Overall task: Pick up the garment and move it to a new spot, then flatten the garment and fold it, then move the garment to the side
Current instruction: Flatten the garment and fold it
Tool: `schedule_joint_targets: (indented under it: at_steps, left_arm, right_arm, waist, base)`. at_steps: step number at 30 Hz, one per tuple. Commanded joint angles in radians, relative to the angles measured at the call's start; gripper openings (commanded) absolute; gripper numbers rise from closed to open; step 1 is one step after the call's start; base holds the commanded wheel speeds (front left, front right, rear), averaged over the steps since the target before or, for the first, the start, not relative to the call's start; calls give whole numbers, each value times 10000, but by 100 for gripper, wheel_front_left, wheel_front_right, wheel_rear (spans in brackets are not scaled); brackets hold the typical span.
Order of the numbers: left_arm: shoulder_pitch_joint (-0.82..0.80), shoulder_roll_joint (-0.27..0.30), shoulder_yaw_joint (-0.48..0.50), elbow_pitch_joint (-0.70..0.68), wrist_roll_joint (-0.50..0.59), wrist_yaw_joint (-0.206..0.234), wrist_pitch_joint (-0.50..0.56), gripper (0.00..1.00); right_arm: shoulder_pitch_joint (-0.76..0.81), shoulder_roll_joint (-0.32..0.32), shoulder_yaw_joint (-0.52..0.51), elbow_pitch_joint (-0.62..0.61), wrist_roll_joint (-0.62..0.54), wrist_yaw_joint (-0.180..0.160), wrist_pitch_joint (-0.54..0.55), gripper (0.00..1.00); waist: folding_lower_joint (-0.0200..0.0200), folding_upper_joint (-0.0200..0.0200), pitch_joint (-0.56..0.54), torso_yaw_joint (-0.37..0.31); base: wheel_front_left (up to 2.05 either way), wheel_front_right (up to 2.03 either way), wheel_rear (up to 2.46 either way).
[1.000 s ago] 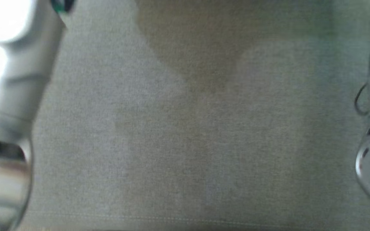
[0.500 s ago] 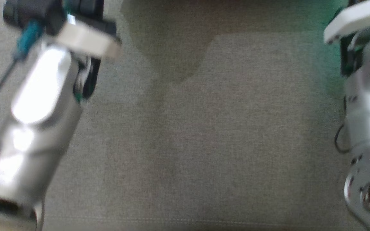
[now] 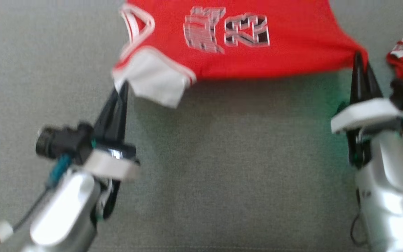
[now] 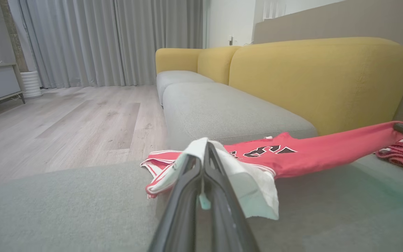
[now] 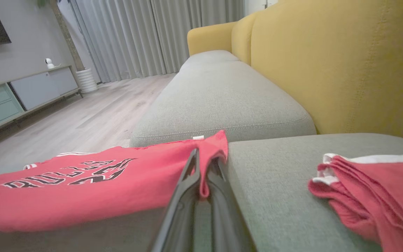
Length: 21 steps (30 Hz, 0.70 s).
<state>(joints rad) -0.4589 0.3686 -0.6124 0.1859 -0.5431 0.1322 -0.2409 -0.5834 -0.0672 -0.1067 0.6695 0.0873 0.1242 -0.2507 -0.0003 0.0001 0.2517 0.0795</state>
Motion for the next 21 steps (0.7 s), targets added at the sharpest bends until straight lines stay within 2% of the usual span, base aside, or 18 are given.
schedule_joint_targets:
  at_steps: [1, 6, 13, 21]
  left_arm:
    - [-21, 422, 364, -520, 1, 158, 11, 0]
    - [1333, 710, 284, -1533, 95, 918, 136, 0]
    - [3352, 779, 184, -2482, -155, 1807, 146, 0]
    - [4885, 1257, -142, -3637, 13, 2537, 538, 0]
  right_arm:
    - [152, 168, 270, -525, 141, 65, -109, 0]
    - [1760, 169, 430, -1593, 585, 65, -109, 0]
    - [4184, 169, 317, -3113, 1313, 65, 173, 0]
    - [6103, 169, 55, -4552, 1756, 65, 966, 0]
  waist:
    - [3, -1, -413, -31]
    - [3, -1, -1076, -13]
    - [3, -1, -2000, 107]
    - [3, -1, -2297, 233]
  base:
    - [0, 0, 0]
    - [0, 0, 0]
    - [0, 0, 0]
    - [0, 0, 0]
